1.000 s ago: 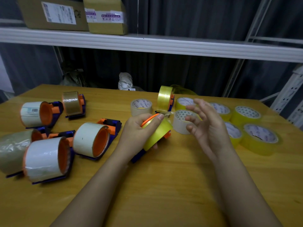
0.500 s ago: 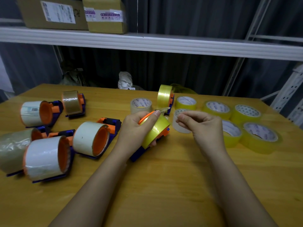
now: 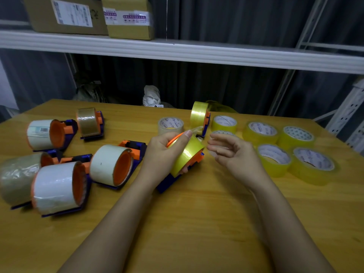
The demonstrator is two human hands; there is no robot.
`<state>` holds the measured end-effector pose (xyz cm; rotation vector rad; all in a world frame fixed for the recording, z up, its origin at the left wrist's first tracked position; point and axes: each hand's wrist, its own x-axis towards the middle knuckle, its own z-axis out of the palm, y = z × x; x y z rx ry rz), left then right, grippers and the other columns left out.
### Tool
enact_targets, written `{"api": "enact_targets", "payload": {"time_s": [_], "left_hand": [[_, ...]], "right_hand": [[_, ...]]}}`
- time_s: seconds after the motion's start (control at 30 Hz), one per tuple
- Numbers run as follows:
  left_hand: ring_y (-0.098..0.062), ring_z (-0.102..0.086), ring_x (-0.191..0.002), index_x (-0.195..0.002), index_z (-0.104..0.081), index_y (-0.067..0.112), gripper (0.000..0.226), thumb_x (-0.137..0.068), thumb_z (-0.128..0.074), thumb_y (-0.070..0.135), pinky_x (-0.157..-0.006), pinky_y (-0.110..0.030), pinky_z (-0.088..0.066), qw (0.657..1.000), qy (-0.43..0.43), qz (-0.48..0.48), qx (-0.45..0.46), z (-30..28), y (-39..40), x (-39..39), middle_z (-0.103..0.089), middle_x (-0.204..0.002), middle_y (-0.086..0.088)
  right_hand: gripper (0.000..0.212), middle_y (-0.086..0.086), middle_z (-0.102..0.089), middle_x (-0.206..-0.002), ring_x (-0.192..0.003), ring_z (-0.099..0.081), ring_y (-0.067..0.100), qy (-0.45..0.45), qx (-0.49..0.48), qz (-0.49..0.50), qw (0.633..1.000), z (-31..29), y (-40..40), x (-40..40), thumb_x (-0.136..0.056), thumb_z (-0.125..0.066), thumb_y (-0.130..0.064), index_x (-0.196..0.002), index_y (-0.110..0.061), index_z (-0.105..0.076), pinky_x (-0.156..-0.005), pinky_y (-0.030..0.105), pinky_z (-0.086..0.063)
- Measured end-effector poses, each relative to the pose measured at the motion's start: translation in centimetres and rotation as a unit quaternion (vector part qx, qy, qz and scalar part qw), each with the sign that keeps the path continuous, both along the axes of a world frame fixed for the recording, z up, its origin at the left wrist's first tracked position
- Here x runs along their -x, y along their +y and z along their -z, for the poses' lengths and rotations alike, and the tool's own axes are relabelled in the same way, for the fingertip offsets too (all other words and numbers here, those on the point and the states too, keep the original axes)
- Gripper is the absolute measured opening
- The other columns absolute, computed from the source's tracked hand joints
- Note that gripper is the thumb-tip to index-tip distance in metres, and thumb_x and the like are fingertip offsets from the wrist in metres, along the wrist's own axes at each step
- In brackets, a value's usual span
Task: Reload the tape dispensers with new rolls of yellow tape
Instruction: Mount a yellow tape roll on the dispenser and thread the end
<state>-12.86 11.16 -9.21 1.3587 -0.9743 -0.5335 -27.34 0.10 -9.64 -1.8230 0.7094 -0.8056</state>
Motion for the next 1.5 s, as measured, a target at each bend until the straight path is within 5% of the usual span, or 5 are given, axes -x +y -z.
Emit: {"api": "enact_targets", "payload": {"time_s": [0.17, 0.37, 0.6, 1.23, 1.5], "left_hand": [[-0.025, -0.064, -0.046, -0.092, -0.07, 0.012, 0.04, -0.079, -0.058, 0.048, -0.039, -0.025, -0.047, 1.0, -0.002, 0.0, -0.001, 0.0, 0.0, -0.1, -0.066, -0.058, -0.008], [-0.021, -0.063, -0.044, -0.09, -0.069, 0.013, 0.034, -0.083, -0.057, 0.044, -0.038, -0.023, -0.044, 1.0, -0.018, 0.002, -0.006, -0.1, 0.1, 0.0, -0.066, -0.056, -0.006], [-0.023, -0.064, -0.045, -0.089, -0.068, 0.009, 0.035, -0.086, -0.057, 0.042, -0.038, -0.023, -0.044, 1.0, -0.02, 0.003, -0.006, 0.0, 0.1, -0.1, -0.066, -0.057, -0.007], [-0.026, -0.065, -0.048, -0.088, -0.069, 0.013, 0.037, -0.08, -0.058, 0.047, -0.039, -0.025, -0.047, 1.0, -0.007, 0.003, -0.007, -0.1, 0.2, 0.0, -0.066, -0.06, -0.006], [-0.024, -0.066, -0.049, -0.088, -0.069, 0.019, 0.032, -0.079, -0.058, 0.048, -0.038, -0.025, -0.047, 1.0, -0.008, -0.001, -0.011, -0.1, 0.2, 0.0, -0.068, -0.061, -0.001]], "right_hand": [[0.058, -0.005, -0.068, -0.116, -0.098, -0.067, 0.001, 0.019, 0.051, 0.034, 0.998, 0.1, 0.1, 0.0, -0.098, -0.052, -0.015, -0.146, -0.039, -0.031, -0.096, 0.026, -0.049], [0.099, -0.007, -0.056, -0.134, -0.094, -0.068, 0.0, 0.021, 0.089, 0.041, 0.995, 0.2, -0.2, 0.1, -0.088, -0.066, -0.001, -0.147, -0.054, -0.007, -0.085, 0.026, -0.056], [0.022, -0.016, -0.067, -0.084, -0.079, -0.061, -0.006, 0.072, 0.162, 0.082, 0.981, 0.2, -0.5, 0.0, -0.087, -0.069, -0.008, -0.101, -0.023, -0.073, -0.078, 0.021, -0.053], [0.029, -0.013, -0.064, -0.091, -0.085, -0.058, 0.001, 0.134, 0.232, 0.067, 0.961, 0.2, -0.5, 0.4, -0.095, -0.056, -0.01, -0.12, -0.023, -0.061, -0.069, 0.009, -0.043], [0.019, -0.015, -0.055, -0.079, -0.086, -0.051, 0.009, 0.114, 0.237, 0.083, 0.961, 0.2, -0.8, 0.4, -0.092, -0.062, -0.03, -0.076, -0.022, -0.07, -0.071, 0.016, -0.034]]}}
